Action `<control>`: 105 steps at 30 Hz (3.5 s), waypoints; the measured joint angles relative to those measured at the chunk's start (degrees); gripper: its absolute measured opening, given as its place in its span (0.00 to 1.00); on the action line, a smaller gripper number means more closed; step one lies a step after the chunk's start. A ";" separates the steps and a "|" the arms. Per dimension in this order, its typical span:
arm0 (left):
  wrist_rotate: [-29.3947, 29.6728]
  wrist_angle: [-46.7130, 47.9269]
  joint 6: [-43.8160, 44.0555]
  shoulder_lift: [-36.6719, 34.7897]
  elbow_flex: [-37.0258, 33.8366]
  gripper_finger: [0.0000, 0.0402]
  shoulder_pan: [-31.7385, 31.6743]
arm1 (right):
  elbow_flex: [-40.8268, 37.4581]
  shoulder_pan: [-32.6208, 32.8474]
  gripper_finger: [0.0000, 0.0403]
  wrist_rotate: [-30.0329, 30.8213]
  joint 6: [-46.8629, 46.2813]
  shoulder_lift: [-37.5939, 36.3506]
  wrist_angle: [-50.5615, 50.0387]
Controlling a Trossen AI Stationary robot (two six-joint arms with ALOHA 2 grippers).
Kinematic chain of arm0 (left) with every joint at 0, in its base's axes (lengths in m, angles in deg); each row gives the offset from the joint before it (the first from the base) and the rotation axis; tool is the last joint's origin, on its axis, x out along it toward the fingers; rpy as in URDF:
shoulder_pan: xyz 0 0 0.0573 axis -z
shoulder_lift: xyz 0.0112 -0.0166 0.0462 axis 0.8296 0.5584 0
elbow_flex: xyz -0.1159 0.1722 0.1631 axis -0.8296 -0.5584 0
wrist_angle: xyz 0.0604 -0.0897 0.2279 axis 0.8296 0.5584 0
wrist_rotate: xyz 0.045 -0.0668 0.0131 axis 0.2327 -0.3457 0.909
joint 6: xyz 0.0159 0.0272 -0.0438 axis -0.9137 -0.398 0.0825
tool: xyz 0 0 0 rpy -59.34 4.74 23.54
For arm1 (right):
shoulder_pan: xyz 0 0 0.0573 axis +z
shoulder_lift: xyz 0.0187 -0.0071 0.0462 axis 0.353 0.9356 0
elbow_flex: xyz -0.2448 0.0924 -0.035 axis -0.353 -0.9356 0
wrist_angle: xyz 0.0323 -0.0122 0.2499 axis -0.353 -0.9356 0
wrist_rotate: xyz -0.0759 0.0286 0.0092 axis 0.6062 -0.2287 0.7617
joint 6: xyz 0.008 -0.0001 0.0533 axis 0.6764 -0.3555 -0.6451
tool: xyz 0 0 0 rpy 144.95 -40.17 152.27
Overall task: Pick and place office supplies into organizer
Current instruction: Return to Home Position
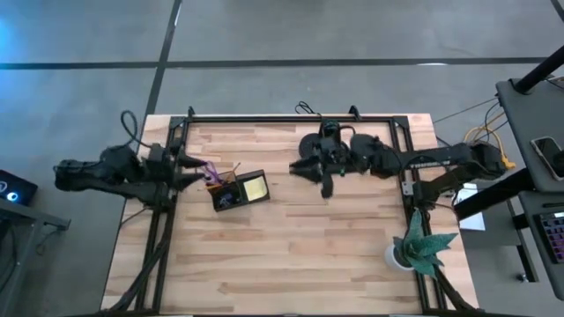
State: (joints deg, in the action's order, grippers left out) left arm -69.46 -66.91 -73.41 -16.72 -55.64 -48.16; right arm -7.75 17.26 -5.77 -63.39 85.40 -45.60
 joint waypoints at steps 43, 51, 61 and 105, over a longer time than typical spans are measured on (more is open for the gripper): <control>8.34 10.49 9.04 -16.67 -14.54 0.37 -3.66 | -27.92 3.52 0.23 3.91 -0.81 -31.18 5.80; 8.64 10.48 9.04 -17.23 -14.61 0.37 -3.66 | -37.30 8.72 0.23 9.71 0.64 -43.55 4.25; 19.64 10.45 9.04 -17.25 -14.61 0.37 -3.66 | -46.12 8.71 0.23 12.22 -1.26 -56.22 6.73; 21.48 9.53 -1.56 -19.24 -14.62 0.37 -3.66 | -52.46 8.65 0.23 14.28 7.72 -66.50 -5.49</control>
State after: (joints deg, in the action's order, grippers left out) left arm -47.98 -57.38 -74.98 -35.96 -70.26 -51.82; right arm -60.22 25.91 8.50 -55.67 18.90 -51.09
